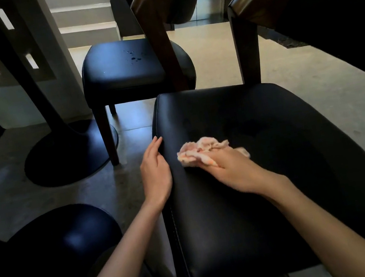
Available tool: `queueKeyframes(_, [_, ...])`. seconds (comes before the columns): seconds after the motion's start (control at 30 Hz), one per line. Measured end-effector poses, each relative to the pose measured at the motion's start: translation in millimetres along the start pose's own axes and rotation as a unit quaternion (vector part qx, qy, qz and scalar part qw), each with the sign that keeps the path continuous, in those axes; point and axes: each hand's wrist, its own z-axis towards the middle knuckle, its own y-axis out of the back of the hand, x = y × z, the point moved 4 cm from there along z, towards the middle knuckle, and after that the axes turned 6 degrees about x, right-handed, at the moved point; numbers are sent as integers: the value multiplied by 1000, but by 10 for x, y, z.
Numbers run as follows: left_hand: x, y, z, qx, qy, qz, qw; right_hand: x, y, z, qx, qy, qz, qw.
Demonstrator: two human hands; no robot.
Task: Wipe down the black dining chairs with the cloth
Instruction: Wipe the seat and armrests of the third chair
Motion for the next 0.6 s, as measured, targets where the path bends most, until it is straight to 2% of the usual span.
queueKeyframes(0.13, [14, -7, 1, 4, -1, 0, 1000, 145, 28, -229, 65, -10, -84, 994])
queueKeyframes(0.2, [15, -9, 2, 3, 1, -4, 1000, 188, 70, -294, 63, -47, -12, 997])
queueKeyframes(0.23, [15, -9, 3, 2, 2, -6, 1000, 197, 119, -299, 15, -50, 19, 998])
queueKeyframes(0.3, [16, -13, 11, 1, 3, -7, 1000, 144, 158, -260, -88, -49, -76, 992])
queueKeyframes(0.37, [24, -15, 16, -1, 3, -8, 1000, 22, 48, -155, -67, -113, -171, 976])
queueKeyframes(0.43, [28, -17, 12, -2, 2, -10, 1000, -58, -121, -85, -23, -169, -197, 966])
queueKeyframes(0.53, [38, -16, 15, 1, 3, -12, 1000, 21, -153, -100, -79, -127, -252, 956])
queueKeyframes(0.6, [48, -13, 27, 11, 11, -19, 1000, 42, -133, -116, -75, -68, -190, 977])
